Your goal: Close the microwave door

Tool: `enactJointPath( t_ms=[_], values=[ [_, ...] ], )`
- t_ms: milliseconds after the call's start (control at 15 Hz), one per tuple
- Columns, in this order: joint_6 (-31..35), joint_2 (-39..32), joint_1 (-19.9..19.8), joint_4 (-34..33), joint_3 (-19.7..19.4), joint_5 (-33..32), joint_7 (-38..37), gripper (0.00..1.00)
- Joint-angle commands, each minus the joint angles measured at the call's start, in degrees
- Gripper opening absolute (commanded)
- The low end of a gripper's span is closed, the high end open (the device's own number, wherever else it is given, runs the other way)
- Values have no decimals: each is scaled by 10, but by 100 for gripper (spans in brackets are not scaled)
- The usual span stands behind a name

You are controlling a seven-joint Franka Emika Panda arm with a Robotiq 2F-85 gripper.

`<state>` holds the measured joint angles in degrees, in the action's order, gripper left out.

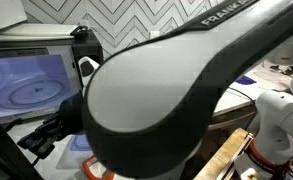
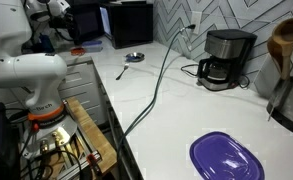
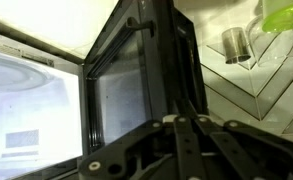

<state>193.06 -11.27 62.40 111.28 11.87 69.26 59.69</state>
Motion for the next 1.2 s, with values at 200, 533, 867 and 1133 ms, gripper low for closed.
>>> enactJointPath(
  t_ms=[200,533,867,1133],
  values=[
    [-59,56,-48,64,29,-153,-164,0],
    [-130,54,-50,16,39,-71,-84,0],
    [-148,42,-54,-4,35,-47,-43,0],
    [-143,24,-63,-23,37,-29,-8,0]
  ],
)
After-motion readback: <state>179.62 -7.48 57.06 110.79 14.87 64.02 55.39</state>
